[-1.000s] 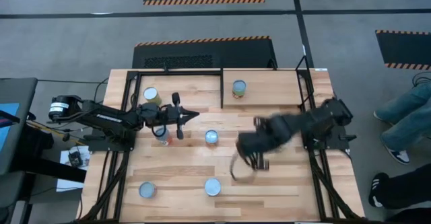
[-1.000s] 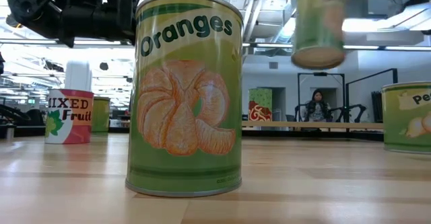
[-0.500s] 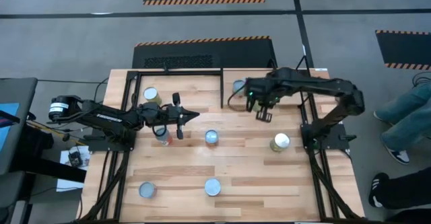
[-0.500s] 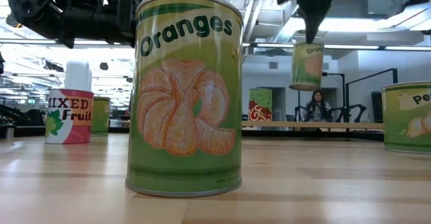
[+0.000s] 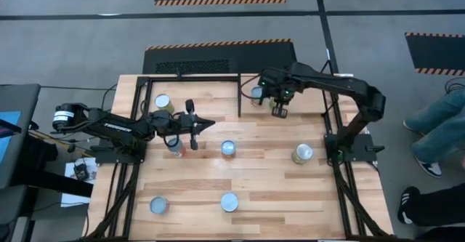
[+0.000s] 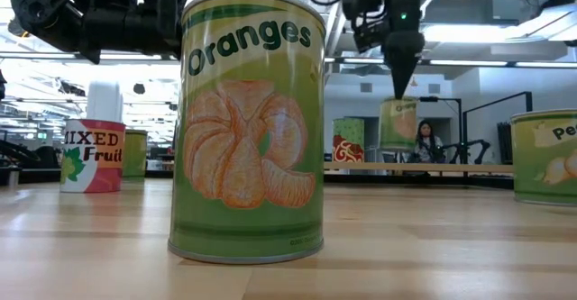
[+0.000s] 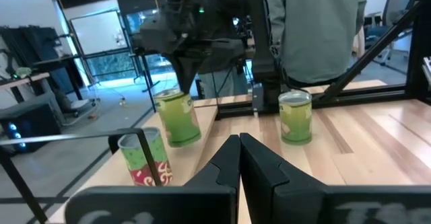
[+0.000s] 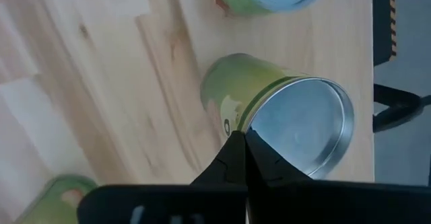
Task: Pick and place cans onto a shelf
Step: Put the large right canned oranges on the shelf, then put the small canned oranges on the shelf
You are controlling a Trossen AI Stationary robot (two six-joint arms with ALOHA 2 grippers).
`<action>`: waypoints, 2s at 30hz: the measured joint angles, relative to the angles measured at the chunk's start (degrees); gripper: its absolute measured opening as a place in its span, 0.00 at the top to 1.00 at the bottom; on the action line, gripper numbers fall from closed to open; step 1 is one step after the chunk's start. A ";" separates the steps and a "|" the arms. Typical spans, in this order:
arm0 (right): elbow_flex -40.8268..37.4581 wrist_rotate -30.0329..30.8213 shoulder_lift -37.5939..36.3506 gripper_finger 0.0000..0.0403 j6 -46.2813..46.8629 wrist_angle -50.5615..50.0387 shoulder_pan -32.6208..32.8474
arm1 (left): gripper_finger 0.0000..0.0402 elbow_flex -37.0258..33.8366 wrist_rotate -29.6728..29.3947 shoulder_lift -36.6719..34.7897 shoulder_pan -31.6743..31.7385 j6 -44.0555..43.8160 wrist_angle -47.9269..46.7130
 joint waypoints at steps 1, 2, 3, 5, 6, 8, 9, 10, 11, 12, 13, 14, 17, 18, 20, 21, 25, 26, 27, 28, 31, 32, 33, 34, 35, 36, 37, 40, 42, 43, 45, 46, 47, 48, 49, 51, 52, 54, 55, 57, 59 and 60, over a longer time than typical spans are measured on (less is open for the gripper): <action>0.00 -0.02 0.40 0.98 -0.07 0.31 -0.30 | 1.00 0.00 0.00 0.00 0.00 -0.19 -0.30; 0.02 -0.02 0.77 0.98 0.04 0.47 -0.57 | 1.00 0.00 0.00 0.00 0.00 -0.50 -0.62; 0.02 0.00 1.09 0.98 0.49 0.43 -0.77 | 1.00 0.00 0.02 0.00 0.00 -0.99 -0.83; 0.02 0.01 1.62 0.99 1.42 0.23 -1.03 | 1.00 0.00 0.05 0.00 -0.02 -1.75 -1.14; 0.02 0.00 1.71 0.99 1.91 0.24 -1.21 | 1.00 0.00 0.08 0.00 -0.02 -1.96 -1.17; 0.02 0.00 1.69 0.99 2.49 0.59 -1.41 | 1.00 0.00 0.15 0.00 -0.02 -2.51 -1.17; 0.02 -0.02 1.69 0.99 2.72 1.02 -1.58 | 1.00 0.00 0.15 0.00 -0.02 -2.77 -1.17; 0.02 -0.04 1.69 0.98 3.29 1.38 -1.62 | 1.00 0.00 0.15 0.00 -0.02 -3.16 -1.17; 0.02 -0.04 1.70 0.98 3.86 1.74 -1.58 | 1.00 0.00 0.15 0.00 -0.02 -3.58 -1.18; 0.02 -0.02 1.69 0.98 4.31 1.86 -1.59 | 1.00 0.00 0.15 0.00 -0.02 -4.17 -1.20; 0.02 -0.02 1.70 0.98 4.82 1.83 -1.62 | 1.00 0.00 0.15 0.00 -0.02 -4.63 -1.22; 0.02 -0.04 1.70 0.98 5.13 1.77 -1.62 | 1.00 0.00 0.16 0.00 -0.03 -4.92 -1.24; 0.02 -0.07 1.69 0.99 5.63 2.00 -1.60 | 1.00 0.00 0.42 0.00 -0.02 -5.13 -1.26; 0.02 -0.18 1.71 0.99 6.05 2.20 -1.60 | 1.00 0.00 0.58 0.00 -0.08 -5.13 -1.26; 0.10 -0.19 2.39 0.98 6.87 2.59 -1.50 | 1.00 0.00 0.81 0.00 -0.31 -5.29 -1.26; 0.06 -0.17 2.68 0.98 7.14 2.58 -1.46 | 1.00 0.00 0.82 0.00 -0.50 -5.30 -1.27; 0.13 0.12 3.98 0.98 6.83 3.21 -1.62 | 1.00 0.00 0.49 0.00 -1.28 -5.28 -1.26; -0.09 0.23 4.41 0.99 6.78 3.06 -1.62 | 1.00 -0.02 0.37 0.00 -1.55 -5.30 -1.24; -0.14 0.66 4.61 0.99 6.78 3.27 -1.62 | 1.00 -0.02 0.37 0.00 -1.70 -5.30 -1.22; 0.00 0.92 4.81 0.99 6.73 3.39 -1.49 | 1.00 -0.02 0.35 0.00 -1.87 -5.30 -1.22; 0.07 1.75 5.36 0.98 6.71 3.30 -1.19 | 1.00 -0.02 0.34 0.00 -2.25 -5.30 -1.22; 0.07 1.51 5.37 0.97 6.69 3.36 -1.18 | 1.00 -0.02 0.33 0.00 -2.29 -5.28 -1.22; 0.07 1.47 5.43 0.97 6.64 3.76 -1.14 | 1.00 -0.02 0.33 0.00 -2.27 -5.30 -1.26; 0.07 1.51 5.47 0.96 6.62 3.93 -1.12 | 1.00 -0.02 0.33 0.00 -2.29 -5.28 -1.26; 0.07 1.49 5.47 0.96 6.62 3.97 -1.14 | 1.00 -0.02 0.33 0.00 -2.29 -5.26 -1.24; 0.07 1.48 5.47 0.95 6.63 4.03 -1.14 | 1.00 -0.02 0.29 0.00 -2.27 -5.10 -1.24; 0.06 1.49 5.46 0.95 6.64 4.07 -1.14 | 1.00 -0.02 0.27 0.00 -2.27 -4.99 -1.26; 0.03 1.73 5.47 0.91 6.76 4.16 -1.14 | 1.00 -0.02 0.24 0.00 -2.27 -4.71 -1.24; 0.02 1.92 5.47 0.89 6.75 4.41 -1.14 | 1.00 -0.02 0.24 0.00 -2.27 -4.69 -1.24; 0.02 1.95 5.47 0.87 6.75 4.70 -1.14 | 1.00 -0.02 0.24 0.00 -2.27 -4.67 -1.24; 0.02 1.97 5.47 0.83 6.71 5.06 -1.08 | 1.00 -0.02 0.24 0.00 -2.27 -4.67 -1.24; 0.02 1.95 5.47 0.81 6.58 5.06 -1.04 | 1.00 -0.02 0.24 0.00 -2.27 -4.67 -1.24; 0.00 1.97 5.47 0.79 6.54 5.06 -0.97 | 1.00 -0.02 0.24 0.00 -2.27 -4.67 -1.24; -0.02 2.10 5.39 0.77 6.48 5.07 -0.88 | 1.00 -0.02 0.22 0.00 -2.27 -4.65 -1.26; -0.07 2.43 5.26 0.75 6.42 5.15 -0.74 | 1.00 -0.02 0.24 0.00 -2.27 -4.65 -1.24; -0.09 3.12 4.71 0.71 6.23 5.45 -0.22 | 1.00 -0.02 0.24 0.00 -2.27 -4.65 -1.24; -0.09 3.17 4.12 0.69 6.02 5.39 -0.02 | 1.00 -0.02 0.24 0.00 -2.27 -4.65 -1.24; 0.13 3.19 2.76 0.66 5.61 5.18 0.62 | 1.00 -0.02 0.22 0.00 -2.27 -4.65 -1.26; 0.46 3.18 2.01 0.65 5.62 4.60 0.96 | 1.00 -0.02 0.23 0.00 -2.27 -4.65 -1.26; 1.09 2.99 0.14 0.65 5.70 3.36 2.07 | 1.00 -0.02 0.22 0.00 -2.27 -4.62 -1.26; 1.18 3.02 -2.42 0.68 5.28 2.69 3.90 | 1.00 -0.02 0.22 0.00 -2.27 -4.62 -1.53; 0.88 3.02 -3.82 0.71 5.26 2.93 5.04 | 1.00 -0.02 0.22 0.00 -2.27 -4.44 -1.72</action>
